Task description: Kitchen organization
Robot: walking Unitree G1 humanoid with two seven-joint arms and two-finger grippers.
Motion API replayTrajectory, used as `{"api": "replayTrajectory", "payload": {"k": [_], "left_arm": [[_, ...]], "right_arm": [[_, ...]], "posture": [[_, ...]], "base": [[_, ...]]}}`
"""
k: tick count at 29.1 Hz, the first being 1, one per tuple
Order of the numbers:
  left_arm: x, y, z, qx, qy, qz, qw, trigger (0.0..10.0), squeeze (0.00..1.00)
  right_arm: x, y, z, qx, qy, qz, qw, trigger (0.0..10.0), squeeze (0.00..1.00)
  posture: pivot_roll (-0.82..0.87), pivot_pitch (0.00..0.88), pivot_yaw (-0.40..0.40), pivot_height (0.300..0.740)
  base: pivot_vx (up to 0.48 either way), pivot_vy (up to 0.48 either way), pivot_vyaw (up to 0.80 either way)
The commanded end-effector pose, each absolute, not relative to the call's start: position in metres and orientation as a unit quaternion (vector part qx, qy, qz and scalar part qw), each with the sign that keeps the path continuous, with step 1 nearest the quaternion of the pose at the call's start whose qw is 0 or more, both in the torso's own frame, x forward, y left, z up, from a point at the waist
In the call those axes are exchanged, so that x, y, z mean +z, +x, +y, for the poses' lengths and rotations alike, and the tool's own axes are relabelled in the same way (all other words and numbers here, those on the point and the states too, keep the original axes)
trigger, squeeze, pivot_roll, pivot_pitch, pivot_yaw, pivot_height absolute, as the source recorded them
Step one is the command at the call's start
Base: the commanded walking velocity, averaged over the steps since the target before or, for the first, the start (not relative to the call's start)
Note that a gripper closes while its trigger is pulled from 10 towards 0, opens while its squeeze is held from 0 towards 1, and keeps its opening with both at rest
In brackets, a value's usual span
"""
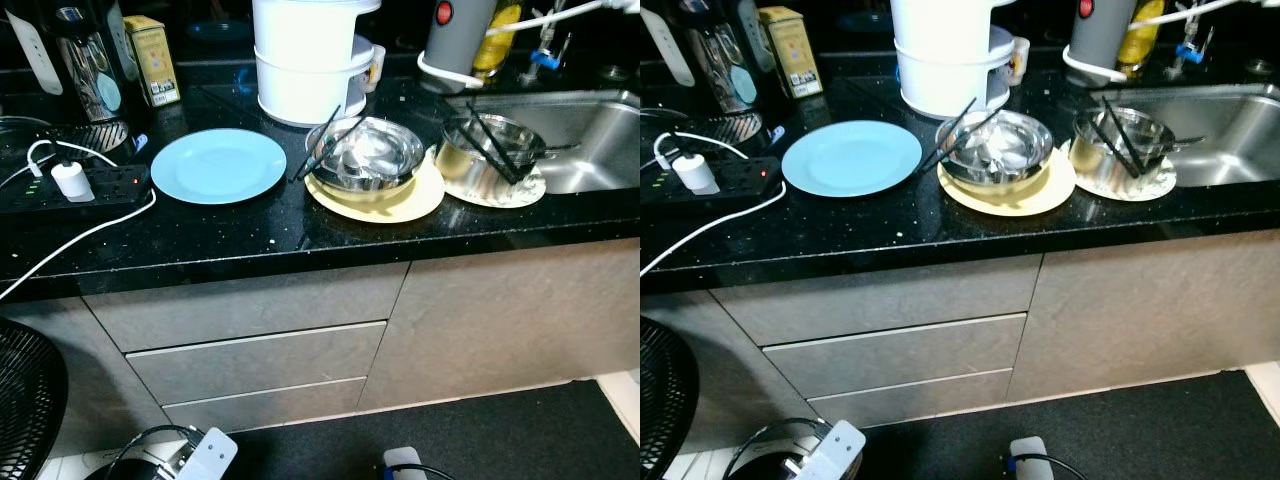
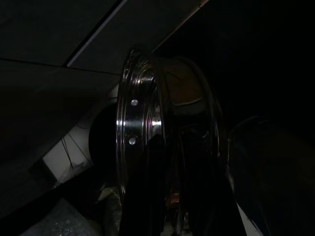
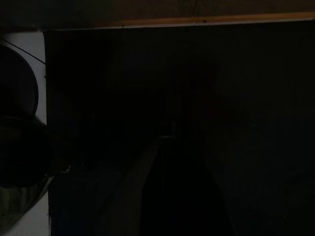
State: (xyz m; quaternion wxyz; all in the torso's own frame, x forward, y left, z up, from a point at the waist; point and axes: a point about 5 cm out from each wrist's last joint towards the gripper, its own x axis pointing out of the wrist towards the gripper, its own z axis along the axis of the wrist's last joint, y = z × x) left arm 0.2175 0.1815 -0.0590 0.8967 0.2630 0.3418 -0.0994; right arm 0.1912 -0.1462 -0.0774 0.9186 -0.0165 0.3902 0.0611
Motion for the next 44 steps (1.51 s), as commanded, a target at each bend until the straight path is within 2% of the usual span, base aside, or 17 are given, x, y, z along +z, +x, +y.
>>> {"api": "replayTrajectory", "payload": {"k": [1, 4, 14, 18, 24, 30, 32, 34, 38, 40, 43, 44], "left_arm": [[-0.064, 0.210, 0.185, -0.099, 0.269, 0.358, 0.889, 10.0, 0.00], [-0.065, 0.208, 0.184, -0.095, 0.257, 0.356, 0.893, 10.0, 0.00], [-0.070, 0.200, 0.181, -0.108, 0.255, 0.371, 0.886, 10.0, 0.00], [-0.071, 0.200, 0.177, -0.092, 0.202, 0.375, 0.900, 10.0, 0.00], [-0.071, 0.200, 0.176, -0.087, 0.203, 0.380, 0.898, 10.0, 0.00], [-0.070, 0.202, 0.175, -0.069, 0.142, 0.379, 0.912, 10.0, 0.00], [-0.071, 0.202, 0.176, -0.066, 0.149, 0.384, 0.909, 10.0, 0.00], [-0.068, 0.204, 0.174, -0.047, 0.124, 0.366, 0.921, 10.0, 0.00], [-0.061, 0.213, 0.178, -0.043, 0.192, 0.329, 0.924, 10.0, 0.00], [-0.063, 0.214, 0.178, -0.052, 0.183, 0.360, 0.913, 10.0, 0.00], [-0.063, 0.215, 0.176, -0.074, 0.167, 0.362, 0.914, 10.0, 0.00], [-0.060, 0.218, 0.178, -0.073, 0.196, 0.342, 0.916, 10.0, 0.00]], "right_arm": [[-0.083, 0.182, -0.148, 0.044, -0.003, 0.407, 0.912, 10.0, 0.00], [-0.080, 0.188, -0.146, 0.041, 0.010, 0.398, 0.916, 10.0, 0.00], [-0.078, 0.192, -0.147, 0.069, -0.025, 0.394, 0.916, 10.0, 0.00], [-0.078, 0.192, -0.147, 0.072, -0.029, 0.395, 0.916, 10.0, 0.00], [-0.078, 0.191, -0.147, 0.073, -0.037, 0.398, 0.914, 10.0, 0.00], [-0.080, 0.190, -0.151, 0.072, -0.042, 0.406, 0.910, 10.0, 0.00], [-0.080, 0.190, -0.153, 0.069, -0.042, 0.407, 0.910, 10.0, 0.00], [-0.079, 0.190, -0.154, 0.067, -0.042, 0.408, 0.910, 10.0, 0.00], [-0.079, 0.191, -0.155, 0.066, -0.043, 0.406, 0.910, 10.0, 0.00], [-0.079, 0.191, -0.155, 0.066, -0.043, 0.406, 0.911, 10.0, 0.00], [-0.079, 0.191, -0.155, 0.066, -0.043, 0.405, 0.911, 10.0, 0.00], [-0.078, 0.192, -0.154, 0.067, -0.043, 0.404, 0.912, 10.0, 0.00]], "posture": [[-0.01, 0.177, -0.012, 0.740], [-0.03, 0.163, -0.015, 0.740], [-0.04, 0.165, -0.023, 0.740], [-0.05, 0.152, -0.028, 0.740], [-0.05, 0.147, -0.029, 0.740], [-0.04, 0.136, -0.030, 0.740], [-0.04, 0.133, -0.030, 0.740], [-0.04, 0.132, -0.030, 0.740], [-0.05, 0.134, -0.029, 0.740], [-0.05, 0.134, -0.029, 0.740], [-0.05, 0.134, -0.029, 0.740], [-0.06, 0.132, -0.031, 0.740]], "base": [[0.000, 0.000, 0.00], [0.000, 0.000, 0.00], [0.000, 0.000, 0.00], [0.000, 0.000, 0.00], [0.000, 0.000, 0.00], [0.000, 0.000, 0.00], [0.000, 0.000, 0.00], [0.000, 0.000, 0.00], [0.000, 0.000, 0.00], [0.000, 0.000, 0.00], [0.000, 0.000, 0.00], [0.000, 0.000, 0.00]]}}
